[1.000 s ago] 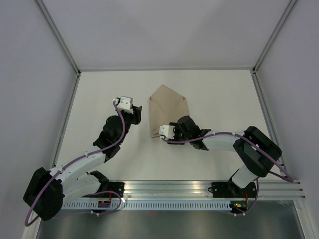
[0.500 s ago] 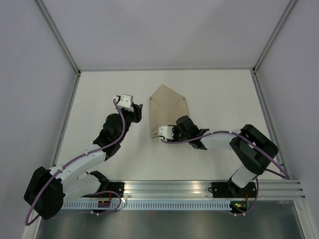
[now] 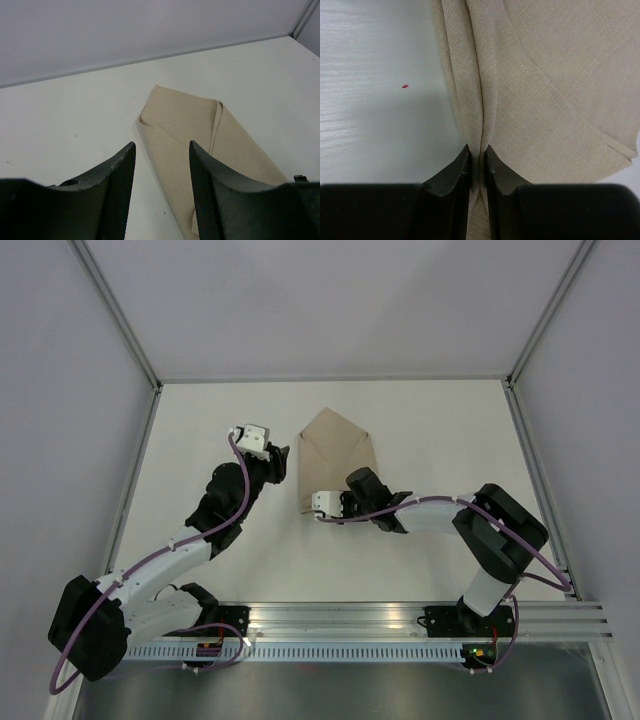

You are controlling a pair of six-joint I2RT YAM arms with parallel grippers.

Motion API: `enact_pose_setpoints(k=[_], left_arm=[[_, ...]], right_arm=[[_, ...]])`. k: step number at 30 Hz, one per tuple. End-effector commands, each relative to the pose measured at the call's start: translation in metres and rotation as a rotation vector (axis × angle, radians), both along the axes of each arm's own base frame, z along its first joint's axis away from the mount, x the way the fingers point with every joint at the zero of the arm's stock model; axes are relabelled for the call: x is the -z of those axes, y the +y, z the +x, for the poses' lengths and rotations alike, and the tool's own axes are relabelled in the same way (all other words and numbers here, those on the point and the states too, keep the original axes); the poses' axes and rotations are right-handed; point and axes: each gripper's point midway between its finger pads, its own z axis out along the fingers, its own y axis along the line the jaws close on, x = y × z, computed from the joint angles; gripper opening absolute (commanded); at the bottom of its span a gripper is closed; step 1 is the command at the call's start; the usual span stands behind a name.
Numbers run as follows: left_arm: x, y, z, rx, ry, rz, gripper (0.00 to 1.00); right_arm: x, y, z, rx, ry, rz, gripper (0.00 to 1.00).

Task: Fold the napkin, place the utensils inside, and roll it up
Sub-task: Roll the napkin with the utensil

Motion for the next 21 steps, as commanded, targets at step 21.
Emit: enact_pose_setpoints(k=[21], left_arm=[[-0.071,0.007,-0.038,0.097,-0.392,-0.038,0.50]], right_arm=[[0.022,-0.017,-0.022,-0.014,0.512,-0.038,0.10]])
